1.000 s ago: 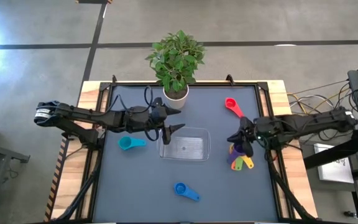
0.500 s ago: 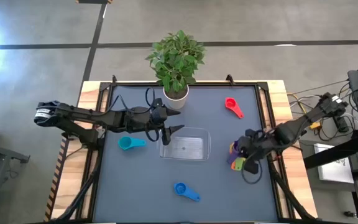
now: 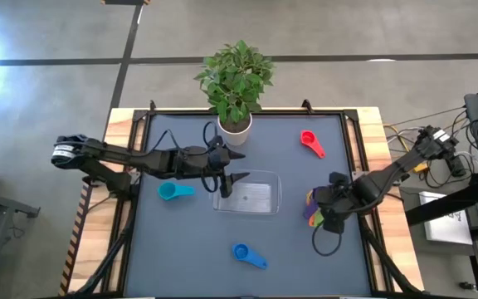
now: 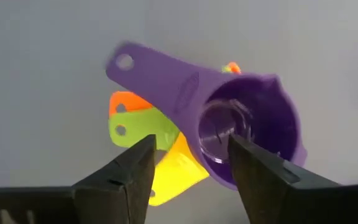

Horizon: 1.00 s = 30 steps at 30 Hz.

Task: Nest measuring cups in basket
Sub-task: Remove the violet measuring cups from the yellow measuring cup

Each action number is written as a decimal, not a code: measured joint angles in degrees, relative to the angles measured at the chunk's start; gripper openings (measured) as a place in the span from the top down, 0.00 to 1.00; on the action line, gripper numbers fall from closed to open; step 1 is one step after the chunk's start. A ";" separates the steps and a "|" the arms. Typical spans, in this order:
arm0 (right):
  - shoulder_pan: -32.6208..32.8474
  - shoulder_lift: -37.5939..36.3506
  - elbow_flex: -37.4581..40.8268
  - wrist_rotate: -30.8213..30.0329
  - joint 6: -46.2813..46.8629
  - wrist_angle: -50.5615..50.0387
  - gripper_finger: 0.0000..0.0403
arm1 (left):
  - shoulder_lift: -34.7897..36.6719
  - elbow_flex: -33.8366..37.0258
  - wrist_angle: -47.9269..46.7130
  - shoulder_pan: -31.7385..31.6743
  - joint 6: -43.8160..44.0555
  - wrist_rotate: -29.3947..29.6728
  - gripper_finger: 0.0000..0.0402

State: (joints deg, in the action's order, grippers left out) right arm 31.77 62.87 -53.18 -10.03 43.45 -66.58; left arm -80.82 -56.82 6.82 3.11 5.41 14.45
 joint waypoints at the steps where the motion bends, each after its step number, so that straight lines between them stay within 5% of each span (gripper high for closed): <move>1: 0.00 -0.05 0.57 -0.01 0.16 -0.11 0.51 | 0.00 0.00 0.14 0.00 -0.01 -0.08 0.35; 12: -0.02 -1.66 6.79 -3.67 0.03 1.06 0.60 | 0.04 -0.01 0.27 0.00 -0.21 -0.08 0.35; 21: -0.02 -2.05 6.40 -8.26 -1.43 0.91 0.95 | 0.07 -0.02 0.29 0.00 -0.22 -0.08 0.35; 30: -0.02 -1.97 -0.57 -12.10 -4.65 2.35 0.98 | 2.10 -0.02 -0.21 0.00 -0.86 -0.05 0.35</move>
State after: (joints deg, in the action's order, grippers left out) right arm 31.75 60.90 -53.74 -22.13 38.80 -64.23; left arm -78.72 -56.84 6.62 3.11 4.55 14.39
